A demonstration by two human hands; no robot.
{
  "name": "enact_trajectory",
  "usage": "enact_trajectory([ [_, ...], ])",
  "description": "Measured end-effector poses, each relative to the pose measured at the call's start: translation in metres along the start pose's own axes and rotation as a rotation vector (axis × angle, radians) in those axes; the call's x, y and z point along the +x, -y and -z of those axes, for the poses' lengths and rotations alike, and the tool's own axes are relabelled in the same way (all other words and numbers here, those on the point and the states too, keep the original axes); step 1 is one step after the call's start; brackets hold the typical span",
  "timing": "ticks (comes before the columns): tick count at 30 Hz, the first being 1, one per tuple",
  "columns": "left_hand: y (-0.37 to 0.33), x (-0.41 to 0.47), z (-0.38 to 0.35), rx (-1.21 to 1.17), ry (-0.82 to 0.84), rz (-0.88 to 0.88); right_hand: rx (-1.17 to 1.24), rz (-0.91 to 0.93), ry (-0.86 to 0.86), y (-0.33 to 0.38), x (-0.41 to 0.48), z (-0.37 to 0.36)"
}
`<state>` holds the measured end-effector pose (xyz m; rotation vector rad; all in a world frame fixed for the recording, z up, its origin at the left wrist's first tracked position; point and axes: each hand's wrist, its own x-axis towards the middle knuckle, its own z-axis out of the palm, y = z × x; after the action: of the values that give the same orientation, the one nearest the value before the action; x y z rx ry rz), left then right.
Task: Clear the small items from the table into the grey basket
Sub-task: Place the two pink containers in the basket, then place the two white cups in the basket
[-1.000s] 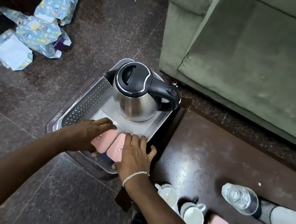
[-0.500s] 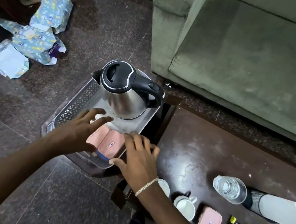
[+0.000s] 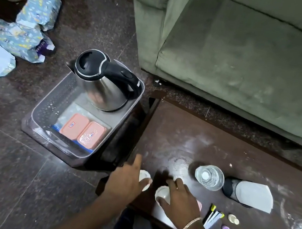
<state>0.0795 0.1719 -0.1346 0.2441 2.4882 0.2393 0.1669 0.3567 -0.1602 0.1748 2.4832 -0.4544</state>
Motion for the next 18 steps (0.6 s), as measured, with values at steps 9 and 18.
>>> enact_trajectory([
  [9,-0.034,0.001,-0.073,-0.168,-0.008,0.32,0.01,-0.151,0.072,0.0,-0.004,-0.041],
  [18,-0.033,-0.002,-0.069,-0.225,-0.054,0.301,0.059,-0.167,0.033,-0.008,-0.012,-0.035],
])
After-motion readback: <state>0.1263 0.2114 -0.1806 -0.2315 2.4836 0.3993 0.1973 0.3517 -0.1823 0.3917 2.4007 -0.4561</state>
